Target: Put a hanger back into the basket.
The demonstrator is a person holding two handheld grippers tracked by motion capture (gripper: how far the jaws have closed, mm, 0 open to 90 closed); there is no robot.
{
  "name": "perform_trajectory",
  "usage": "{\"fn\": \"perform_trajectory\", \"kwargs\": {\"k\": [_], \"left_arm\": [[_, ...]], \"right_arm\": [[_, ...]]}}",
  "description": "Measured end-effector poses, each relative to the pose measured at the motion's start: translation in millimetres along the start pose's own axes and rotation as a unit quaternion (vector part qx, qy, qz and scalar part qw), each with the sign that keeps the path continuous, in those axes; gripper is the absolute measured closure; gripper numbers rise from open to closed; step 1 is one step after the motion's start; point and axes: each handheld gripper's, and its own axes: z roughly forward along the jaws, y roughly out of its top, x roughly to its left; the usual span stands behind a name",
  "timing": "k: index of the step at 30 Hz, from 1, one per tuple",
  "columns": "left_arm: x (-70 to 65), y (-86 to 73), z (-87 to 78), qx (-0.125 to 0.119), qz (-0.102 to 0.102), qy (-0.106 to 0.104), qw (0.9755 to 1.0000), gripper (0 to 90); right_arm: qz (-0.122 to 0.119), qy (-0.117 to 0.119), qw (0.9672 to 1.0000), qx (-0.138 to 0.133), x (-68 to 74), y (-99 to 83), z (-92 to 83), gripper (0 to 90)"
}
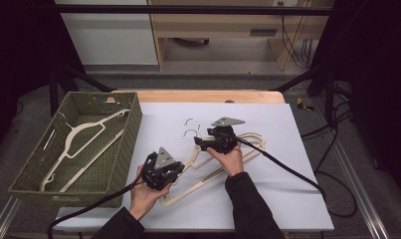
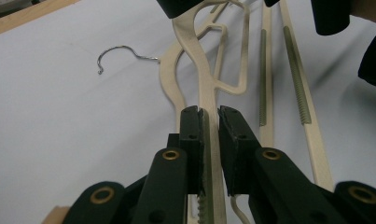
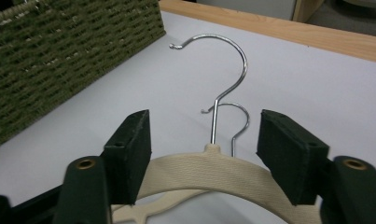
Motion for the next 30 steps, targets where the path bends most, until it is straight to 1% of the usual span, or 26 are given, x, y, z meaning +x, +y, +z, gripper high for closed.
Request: {"fn": "perform_trajectory", "kwargs": {"k": [1, 2, 3, 4, 7, 8, 9, 12, 13, 15, 17, 19, 23, 24, 25, 26, 27, 28, 30], "left_arm": [[0.0, 0.0, 0.0, 0.0, 0.0, 0.0, 1.0, 79.7], [-0.6, -0.1, -0.3, -0.001, 0.001, 0.0, 1.0, 79.7], [-0.6, -0.1, -0.3, -0.001, 0.001, 0.0, 1.0, 79.7], [-0.6, -0.1, -0.6, 0.0, 0.003, 0.0, 1.0, 79.7], [-1.2, -0.3, -0.5, -0.001, 0.002, -0.001, 1.0, 79.7], [-1.4, -0.5, -0.5, -0.001, 0.003, 0.0, 1.0, 79.7], [-1.8, -0.6, -0.2, -0.002, 0.003, 0.0, 1.0, 79.7], [-1.9, -1.2, 0.6, -0.001, 0.004, 0.0, 1.0, 79.7], [-2.7, -1.7, 1.2, 0.0, 0.006, -0.001, 1.0, 79.7], [-3.3, -2.2, 1.8, 0.0, 0.007, -0.002, 1.0, 79.7], [-3.5, -2.6, 2.3, 0.0, 0.007, -0.003, 1.0, 79.7], [-4.8, -4.1, 4.0, 0.002, 0.009, -0.003, 1.0, 79.7], [-7.1, -5.8, 4.4, 0.003, 0.013, -0.003, 0.9999, 79.6], [-9.3, -7.7, 4.9, 0.005, 0.017, -0.003, 0.9998, 79.6], [-10.6, -9.0, 5.1, 0.007, 0.024, 0.0, 0.9997, 79.6], [-10.6, -9.0, 5.1, 0.007, 0.024, 0.0, 0.9997, 79.5], [-12.1, -10.5, 5.9, 0.007, 0.026, 0.002, 0.9996, 79.5], [-13.7, -13.5, 6.3, 0.009, 0.029, 0.002, 0.9995, 79.4], [-14.3, -15.3, 6.6, 0.015, 0.03, 0.0, 0.9994, 79.3]], "right_arm": [[0.0, 0.0, 1.0, 0.0, 0.0, 0.0, 0.0, 37.0], [0.0, -0.002, 1.0, 0.005, -1.6, -0.4, 2.4, 41.5], [0.002, -0.003, 1.0, 0.006, -1.9, -0.3, 3.3, 44.1], [0.002, -0.003, 1.0, 0.006, -1.9, -0.3, 3.3, 44.1], [0.003, -0.002, 1.0, 0.009, -4.3, 0.6, 6.8, 50.8], [0.008, 0.0, 0.9999, 0.013, -5.6, 0.9, 9.7, 55.5], [0.008, 0.0, 0.9999, 0.013, -5.6, 0.9, 9.7, 55.5], [0.012, 0.006, 0.9997, 0.021, -6.6, 2.0, 15.6, 60.9], [0.014, 0.011, 0.9996, 0.022, -7.8, 2.7, 18.8, 64.9], [0.019, 0.009, 0.9994, 0.028, -8.9, 2.5, 20.1, 69.6], [0.025, 0.006, 0.9991, 0.035, -9.1, 2.2, 20.6, 76.1], [0.028, 0.012, 0.9989, 0.035, -8.8, 2.1, 20.3, 82.1], [0.033, 0.014, 0.9988, 0.034, -7.1, 3.0, 17.2, 84.6], [0.031, 0.012, 0.9989, 0.033, -6.6, 3.0, 15.9, 88.1], [0.033, 0.009, 0.9989, 0.032, -5.5, 3.5, 14.1, 88.4], [0.033, 0.009, 0.9989, 0.032, -5.5, 3.5, 14.1, 88.4], [0.027, 0.01, 0.9991, 0.032, -5.3, 3.5, 12.4, 88.7], [0.028, 0.01, 0.9992, 0.027, -1.9, 3.7, 10.3, 89.0], [0.016, 0.011, 0.9996, 0.022, -0.2, 2.6, 7.9, 89.1]]}}
